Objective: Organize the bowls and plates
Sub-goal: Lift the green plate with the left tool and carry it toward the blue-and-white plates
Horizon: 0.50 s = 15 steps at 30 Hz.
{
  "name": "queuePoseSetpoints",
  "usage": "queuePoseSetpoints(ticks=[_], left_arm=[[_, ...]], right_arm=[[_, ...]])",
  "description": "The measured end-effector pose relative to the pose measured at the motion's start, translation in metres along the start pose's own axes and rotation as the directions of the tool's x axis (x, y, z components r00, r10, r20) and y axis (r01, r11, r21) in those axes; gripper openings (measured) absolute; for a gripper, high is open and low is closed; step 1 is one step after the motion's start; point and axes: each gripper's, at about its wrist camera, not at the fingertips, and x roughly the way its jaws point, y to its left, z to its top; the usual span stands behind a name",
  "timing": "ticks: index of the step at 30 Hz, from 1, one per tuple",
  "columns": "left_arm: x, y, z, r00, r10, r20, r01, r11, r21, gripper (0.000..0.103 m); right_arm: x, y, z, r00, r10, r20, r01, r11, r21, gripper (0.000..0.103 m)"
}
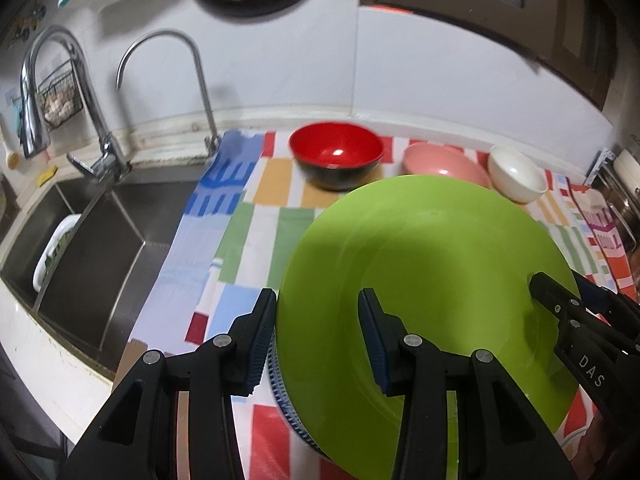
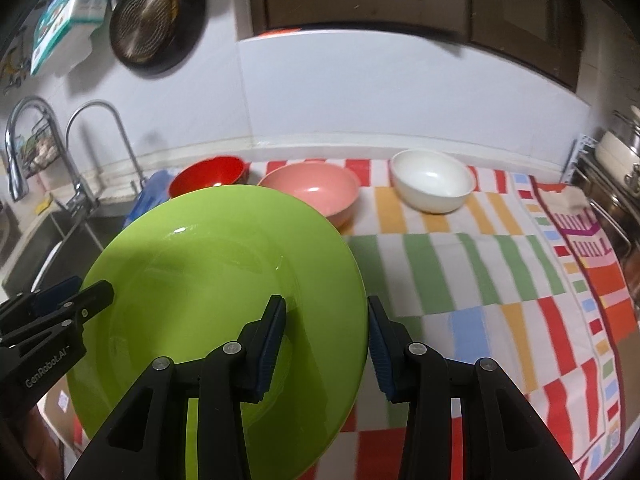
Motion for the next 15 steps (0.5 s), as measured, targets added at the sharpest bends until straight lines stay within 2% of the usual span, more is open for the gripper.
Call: queuePoseSetpoints(ticks=[15], left_arm=[[0.045, 0.019, -0.020, 0.993, 0.010, -0.119, -0.011, 1.000, -0.014, 0.042]], right_arm=[[0.042, 0.031, -0.023, 0.992, 0.001, -0.122, -0.006, 0.999, -0.037, 0.041]])
